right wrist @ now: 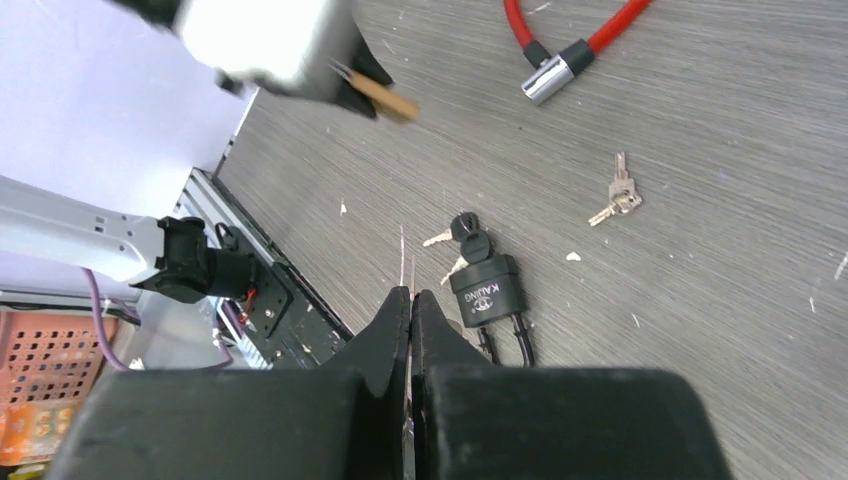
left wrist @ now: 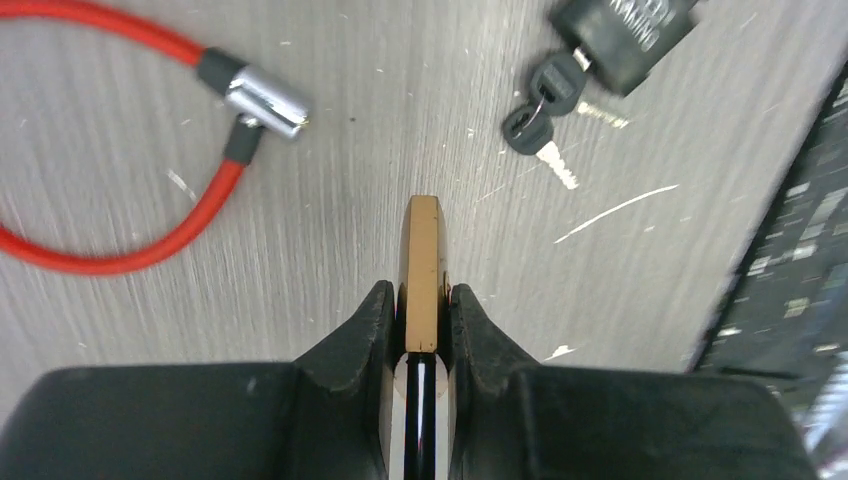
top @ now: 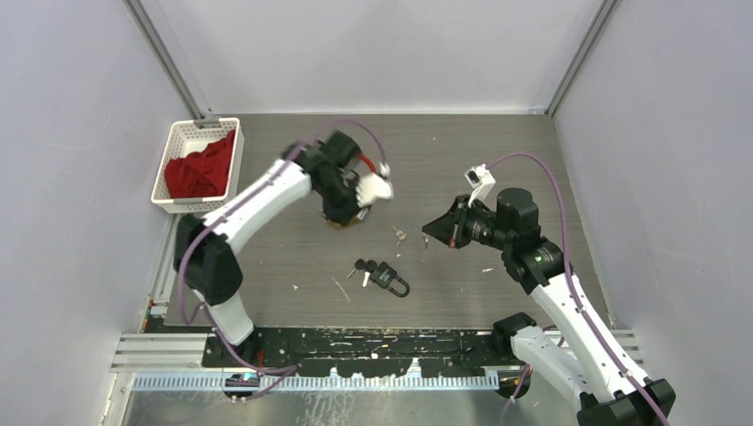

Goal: Unlock with the key
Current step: Pick up the lock from the center of the board, then unlock the lock.

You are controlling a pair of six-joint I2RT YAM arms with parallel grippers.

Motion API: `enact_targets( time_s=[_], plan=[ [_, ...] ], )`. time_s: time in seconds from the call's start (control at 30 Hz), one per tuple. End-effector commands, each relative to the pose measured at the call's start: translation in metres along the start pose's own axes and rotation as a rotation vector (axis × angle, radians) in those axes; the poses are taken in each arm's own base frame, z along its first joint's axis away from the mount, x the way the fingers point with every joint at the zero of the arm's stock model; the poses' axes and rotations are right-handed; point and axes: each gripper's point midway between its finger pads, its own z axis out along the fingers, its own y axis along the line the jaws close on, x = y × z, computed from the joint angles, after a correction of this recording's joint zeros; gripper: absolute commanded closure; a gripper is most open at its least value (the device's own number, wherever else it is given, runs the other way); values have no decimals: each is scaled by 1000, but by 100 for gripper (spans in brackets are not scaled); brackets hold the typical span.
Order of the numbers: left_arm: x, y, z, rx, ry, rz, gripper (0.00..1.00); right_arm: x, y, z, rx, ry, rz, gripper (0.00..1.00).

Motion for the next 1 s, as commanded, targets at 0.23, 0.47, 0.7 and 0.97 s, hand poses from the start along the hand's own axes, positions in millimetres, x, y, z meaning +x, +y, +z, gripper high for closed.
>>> enact_targets(
  time_s=[0.23, 0.47, 0.7, 0.97],
  plan=[
    [-13, 7, -252, 225, -1127, -525, 100, -73, 87, 21, -323, -141, -196, 99],
    [-15, -34, -283, 416, -1211, -474, 100, -76, 153, 41, -513, -135, -287, 99],
    [-27, -80, -291, 472, -1259, -415, 100, -84, 176, 27, -612, -148, -327, 99],
    [-40, -109, -277, 566, -1240, -344, 100, -81, 190, 7, -681, -147, -308, 99]
  ],
)
